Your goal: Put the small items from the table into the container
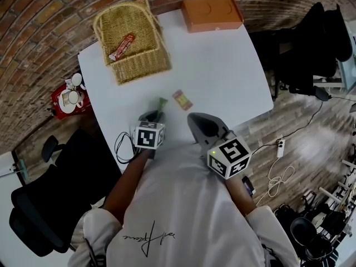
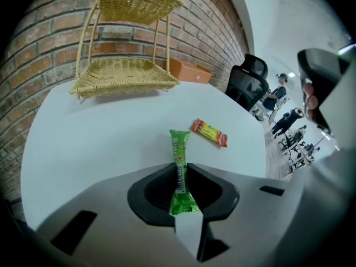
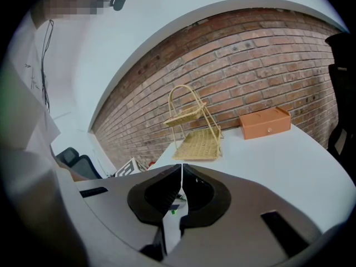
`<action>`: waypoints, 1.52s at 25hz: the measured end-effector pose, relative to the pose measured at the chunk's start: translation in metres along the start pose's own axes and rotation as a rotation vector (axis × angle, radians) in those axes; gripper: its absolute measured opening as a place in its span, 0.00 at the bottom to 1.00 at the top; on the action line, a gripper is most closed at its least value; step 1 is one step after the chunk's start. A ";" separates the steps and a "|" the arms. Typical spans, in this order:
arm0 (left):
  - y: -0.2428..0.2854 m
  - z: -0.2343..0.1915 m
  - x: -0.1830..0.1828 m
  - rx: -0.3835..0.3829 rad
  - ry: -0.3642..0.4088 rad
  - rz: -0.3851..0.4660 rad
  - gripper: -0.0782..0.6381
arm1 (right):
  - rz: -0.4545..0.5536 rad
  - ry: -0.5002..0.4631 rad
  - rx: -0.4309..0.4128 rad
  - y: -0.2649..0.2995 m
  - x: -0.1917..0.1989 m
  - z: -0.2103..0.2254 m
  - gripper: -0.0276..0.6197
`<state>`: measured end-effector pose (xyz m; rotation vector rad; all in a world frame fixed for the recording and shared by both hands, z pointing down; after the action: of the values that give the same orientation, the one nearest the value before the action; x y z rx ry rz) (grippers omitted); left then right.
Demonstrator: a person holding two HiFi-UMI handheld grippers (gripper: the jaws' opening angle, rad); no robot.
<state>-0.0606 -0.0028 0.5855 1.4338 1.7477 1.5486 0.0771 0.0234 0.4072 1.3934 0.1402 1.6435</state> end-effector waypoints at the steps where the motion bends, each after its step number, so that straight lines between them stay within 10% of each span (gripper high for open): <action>1: 0.000 0.000 0.000 0.002 0.002 0.001 0.19 | 0.001 0.001 0.001 0.000 0.000 0.000 0.08; 38: -0.024 -0.005 -0.004 0.000 0.032 0.076 0.18 | 0.032 -0.038 -0.005 0.001 -0.003 -0.014 0.08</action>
<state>-0.0731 -0.0052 0.5641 1.4995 1.7293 1.6183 0.0645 0.0267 0.4008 1.4293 0.0922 1.6410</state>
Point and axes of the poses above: the fingertips, and each gripper's own axes: y forward along the fingers, z to its right, x out of its underside, the point moved 5 cm from there along -y, backward along the fingers, and after that the axes turned 11 degrees about -z, right-handed, at the moved point
